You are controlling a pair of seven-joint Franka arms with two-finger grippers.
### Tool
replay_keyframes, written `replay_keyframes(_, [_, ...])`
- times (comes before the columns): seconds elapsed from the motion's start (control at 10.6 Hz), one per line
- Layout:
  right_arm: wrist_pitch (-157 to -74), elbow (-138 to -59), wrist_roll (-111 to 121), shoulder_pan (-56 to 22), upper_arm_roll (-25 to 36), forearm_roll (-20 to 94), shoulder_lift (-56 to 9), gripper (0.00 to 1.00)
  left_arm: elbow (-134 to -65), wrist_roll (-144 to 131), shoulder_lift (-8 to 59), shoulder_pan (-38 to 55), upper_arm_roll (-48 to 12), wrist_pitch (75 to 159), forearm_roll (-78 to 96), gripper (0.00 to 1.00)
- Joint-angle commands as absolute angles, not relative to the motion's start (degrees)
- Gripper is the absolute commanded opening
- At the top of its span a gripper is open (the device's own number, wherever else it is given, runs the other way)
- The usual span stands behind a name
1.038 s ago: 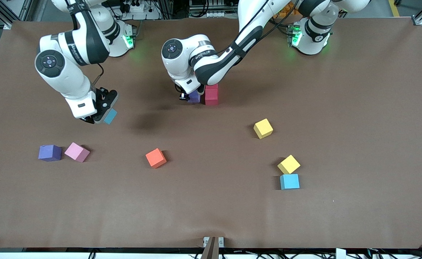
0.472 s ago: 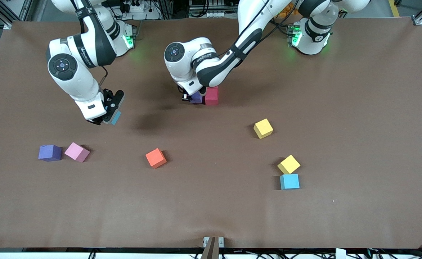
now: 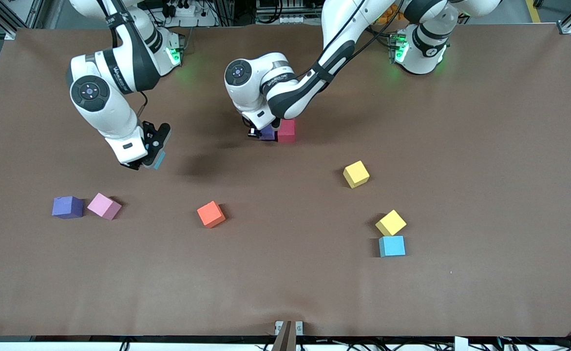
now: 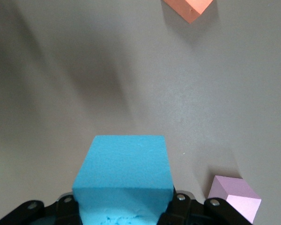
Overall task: Form number 2 with 11 blocks
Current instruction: 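Lower the purple cube under the red cube and open the left gripper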
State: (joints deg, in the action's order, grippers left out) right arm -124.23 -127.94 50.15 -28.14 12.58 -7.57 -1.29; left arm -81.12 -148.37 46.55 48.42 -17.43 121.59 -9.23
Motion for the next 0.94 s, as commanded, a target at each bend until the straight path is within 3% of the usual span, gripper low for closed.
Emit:
replay_keyframes(0.0, [-125.1,-127.3,50.5,-29.1,13.1,-8.6,-2.5,0.33,-82.9,-148.7,45.9,48.4,-17.1,123.6,-8.0,0.0])
replay_keyframes(0.85, [-126.4,-127.1,50.3,-29.5,13.1,-8.4,-3.3,0.33,-84.5,-148.3,46.0,47.9,-17.1,125.5,-8.6,0.0])
